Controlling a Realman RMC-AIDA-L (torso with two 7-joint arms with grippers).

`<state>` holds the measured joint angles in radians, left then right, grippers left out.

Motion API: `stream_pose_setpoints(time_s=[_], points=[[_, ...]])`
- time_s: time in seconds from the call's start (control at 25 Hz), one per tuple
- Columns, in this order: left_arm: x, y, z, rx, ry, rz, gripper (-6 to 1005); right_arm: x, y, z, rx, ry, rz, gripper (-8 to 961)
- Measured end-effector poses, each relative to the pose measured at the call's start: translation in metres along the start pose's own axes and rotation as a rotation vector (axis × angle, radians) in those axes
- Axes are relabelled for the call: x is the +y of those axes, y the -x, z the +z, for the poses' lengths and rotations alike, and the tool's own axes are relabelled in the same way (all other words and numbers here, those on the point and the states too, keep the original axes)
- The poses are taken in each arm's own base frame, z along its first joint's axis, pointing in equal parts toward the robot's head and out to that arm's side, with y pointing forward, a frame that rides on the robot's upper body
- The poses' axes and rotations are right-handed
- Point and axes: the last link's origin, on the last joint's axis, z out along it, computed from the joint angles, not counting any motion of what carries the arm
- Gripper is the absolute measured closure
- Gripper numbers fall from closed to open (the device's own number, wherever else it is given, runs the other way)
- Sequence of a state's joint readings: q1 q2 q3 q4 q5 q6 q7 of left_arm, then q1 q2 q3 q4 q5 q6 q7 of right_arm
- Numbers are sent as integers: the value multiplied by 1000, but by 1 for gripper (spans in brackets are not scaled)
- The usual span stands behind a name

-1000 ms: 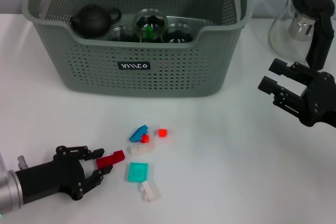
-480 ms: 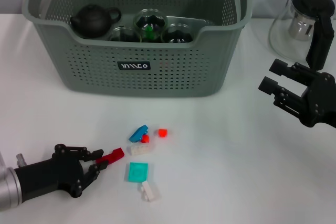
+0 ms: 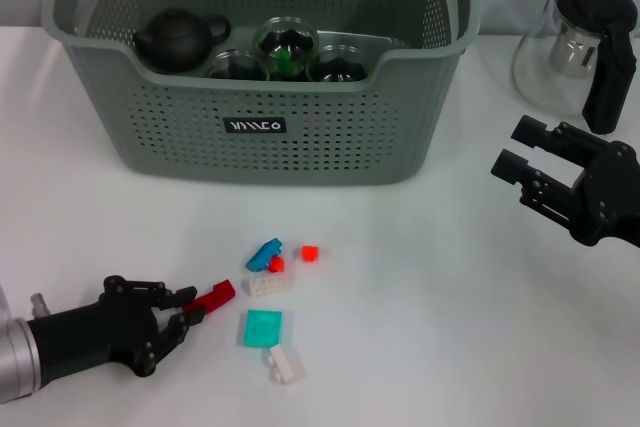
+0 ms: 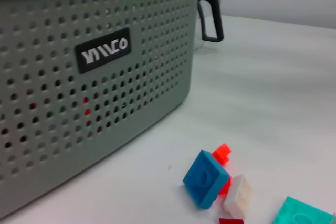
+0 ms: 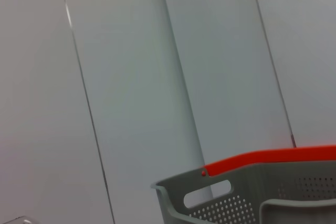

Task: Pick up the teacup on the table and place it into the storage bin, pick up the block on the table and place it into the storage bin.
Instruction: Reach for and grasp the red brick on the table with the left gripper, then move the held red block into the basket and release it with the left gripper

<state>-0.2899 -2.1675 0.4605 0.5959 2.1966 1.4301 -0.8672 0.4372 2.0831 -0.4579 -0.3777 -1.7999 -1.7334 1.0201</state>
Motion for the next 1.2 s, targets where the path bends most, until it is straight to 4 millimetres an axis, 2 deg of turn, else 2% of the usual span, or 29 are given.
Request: stream_pose_setpoints(time_s=[0.32,0.68,0.8,0.96,1.0,1.04,1.08,1.2], points=[[-1,-5,-6,20,10,-25,821,1,-1,0,2,5,3,376],[-5,-22,-28,156,26,-47,819,1,-1,0,3,5,2,376],[-8,-43,-40,266,77,-34,818,1,-1,0,3,5,1,376],[-24,-82,-49,390,145,-10,817,1,-1,1,2,6,-2,376],[-28,-90,-49,405,152,-4,817,1,-1,1,3,7,-2,376],[-41,-116,-46,443,165,4,817,1,-1,1,3,8,-2,376],[-41,-116,-46,443,165,4,817,1,-1,1,2,7,-2,376],[-61,-155,-37,473,188,21,816,1,0,2,0,7,-2,376]])
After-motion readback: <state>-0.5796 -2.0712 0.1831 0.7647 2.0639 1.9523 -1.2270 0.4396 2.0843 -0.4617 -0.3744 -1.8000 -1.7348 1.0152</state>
